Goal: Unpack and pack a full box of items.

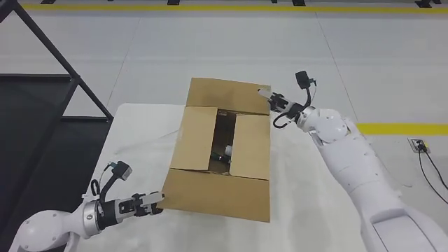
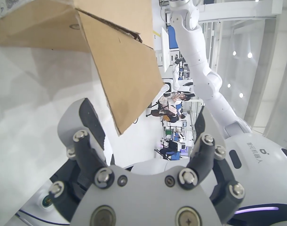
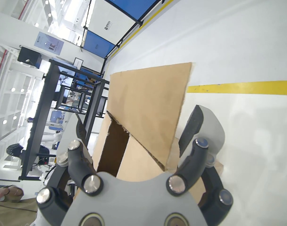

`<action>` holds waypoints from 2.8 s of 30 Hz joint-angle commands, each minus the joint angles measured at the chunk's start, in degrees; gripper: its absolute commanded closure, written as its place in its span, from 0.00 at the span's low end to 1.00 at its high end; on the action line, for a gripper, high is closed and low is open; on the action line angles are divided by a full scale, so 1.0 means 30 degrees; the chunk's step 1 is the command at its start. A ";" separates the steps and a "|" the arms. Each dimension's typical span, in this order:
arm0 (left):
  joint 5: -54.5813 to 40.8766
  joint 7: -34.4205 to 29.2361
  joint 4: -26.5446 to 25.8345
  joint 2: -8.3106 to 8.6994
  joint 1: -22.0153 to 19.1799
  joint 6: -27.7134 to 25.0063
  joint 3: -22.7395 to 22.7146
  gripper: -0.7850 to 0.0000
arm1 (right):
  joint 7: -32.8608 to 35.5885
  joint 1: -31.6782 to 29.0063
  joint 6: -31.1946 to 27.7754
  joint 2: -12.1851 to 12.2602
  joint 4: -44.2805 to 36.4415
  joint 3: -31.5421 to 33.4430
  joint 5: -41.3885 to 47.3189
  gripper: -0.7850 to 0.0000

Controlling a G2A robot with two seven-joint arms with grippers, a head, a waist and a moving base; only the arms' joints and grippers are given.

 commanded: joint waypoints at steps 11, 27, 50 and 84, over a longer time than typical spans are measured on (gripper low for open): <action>-0.1881 -0.0386 -0.0575 0.0206 0.0040 -0.0158 -0.0170 0.00 | 0.3491 0.0308 -0.3436 0.0163 0.0636 0.1024 0.2616 0.00; -0.4542 0.3472 -0.1202 0.0151 -0.0354 0.0937 0.0163 0.00 | 0.8811 -0.0286 -0.3764 0.0726 -0.2083 0.1110 0.4137 0.00; -0.3274 0.9891 0.0123 -0.0458 -0.5076 0.3251 0.5159 0.00 | 1.2528 -0.1541 0.0900 0.1284 -0.4449 0.1810 0.7114 0.00; -0.4296 1.2628 0.1290 -0.1074 -0.6752 0.4009 0.6579 0.00 | 1.3900 -0.3918 0.4254 0.2091 -0.8124 0.1891 0.9169 0.00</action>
